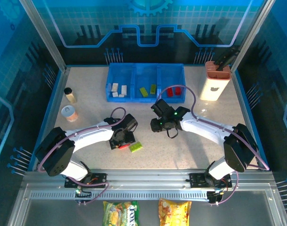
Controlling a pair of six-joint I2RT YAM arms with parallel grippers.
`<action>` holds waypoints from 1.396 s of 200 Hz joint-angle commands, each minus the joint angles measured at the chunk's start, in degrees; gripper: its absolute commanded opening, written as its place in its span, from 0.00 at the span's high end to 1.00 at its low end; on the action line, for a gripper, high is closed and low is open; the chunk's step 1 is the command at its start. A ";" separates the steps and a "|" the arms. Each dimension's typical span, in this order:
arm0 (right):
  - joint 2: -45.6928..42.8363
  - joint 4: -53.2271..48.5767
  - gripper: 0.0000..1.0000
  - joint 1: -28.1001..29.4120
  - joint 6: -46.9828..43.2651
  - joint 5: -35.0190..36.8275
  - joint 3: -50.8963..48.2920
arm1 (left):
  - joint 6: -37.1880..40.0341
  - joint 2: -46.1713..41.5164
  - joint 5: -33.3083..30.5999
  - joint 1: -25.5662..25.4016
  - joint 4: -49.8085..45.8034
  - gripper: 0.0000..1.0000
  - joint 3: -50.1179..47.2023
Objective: Sort the legos into containers by color
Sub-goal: Pick up the lego from the middle-left of the table.
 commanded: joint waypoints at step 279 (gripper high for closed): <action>-2.55 -2.11 0.63 -0.35 1.81 0.26 -0.99 | 0.49 4.02 -0.45 -2.00 -0.97 0.32 0.07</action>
